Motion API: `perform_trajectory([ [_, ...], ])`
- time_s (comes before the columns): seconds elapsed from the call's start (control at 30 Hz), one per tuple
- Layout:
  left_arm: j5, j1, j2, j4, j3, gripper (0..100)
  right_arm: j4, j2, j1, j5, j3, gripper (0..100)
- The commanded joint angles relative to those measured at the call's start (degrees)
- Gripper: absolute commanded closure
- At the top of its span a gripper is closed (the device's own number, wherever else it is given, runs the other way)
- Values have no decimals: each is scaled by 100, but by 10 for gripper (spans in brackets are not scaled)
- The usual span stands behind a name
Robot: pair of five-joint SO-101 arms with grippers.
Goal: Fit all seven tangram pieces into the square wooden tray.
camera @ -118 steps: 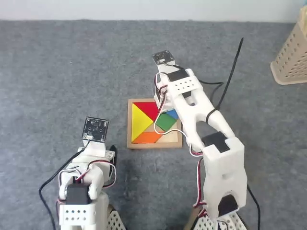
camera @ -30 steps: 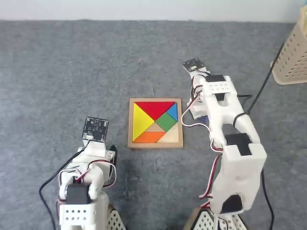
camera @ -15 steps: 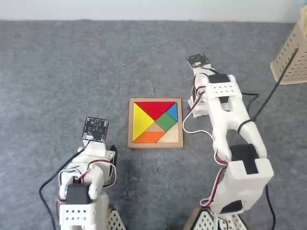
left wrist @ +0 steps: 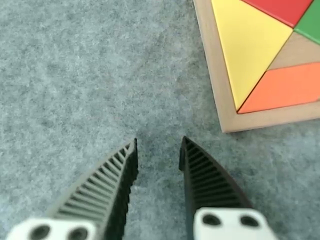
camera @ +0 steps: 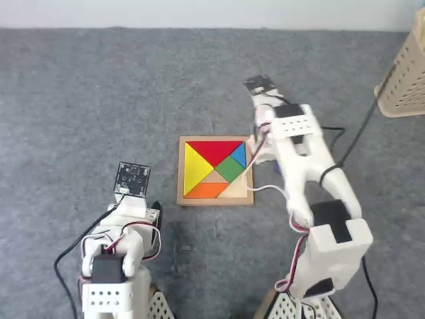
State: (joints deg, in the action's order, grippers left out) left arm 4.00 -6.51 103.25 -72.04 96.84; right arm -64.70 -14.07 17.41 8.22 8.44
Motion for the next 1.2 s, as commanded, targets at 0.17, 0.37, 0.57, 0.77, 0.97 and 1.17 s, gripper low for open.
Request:
perform_trajectory([
  [0.17, -44, 0, 88, -26, -31, 867, 312, -365, -75, -695, -492, 742],
  [0.37, -44, 0, 88, -26, -31, 867, 312, -884, -84, -695, -826, 742],
  [0.57, -44, 0, 88, -26, -31, 867, 330, -1007, -365, -703, -905, 743],
  [0.77, -44, 0, 88, -26, -31, 867, 347, -1033, -453, -703, -905, 745],
  [0.97, -44, 0, 88, -26, -31, 867, 321, -1033, -470, -712, -905, 746],
  [1.17, -44, 0, 88, -26, -31, 867, 374, -971, -444, -1116, -914, 745],
])
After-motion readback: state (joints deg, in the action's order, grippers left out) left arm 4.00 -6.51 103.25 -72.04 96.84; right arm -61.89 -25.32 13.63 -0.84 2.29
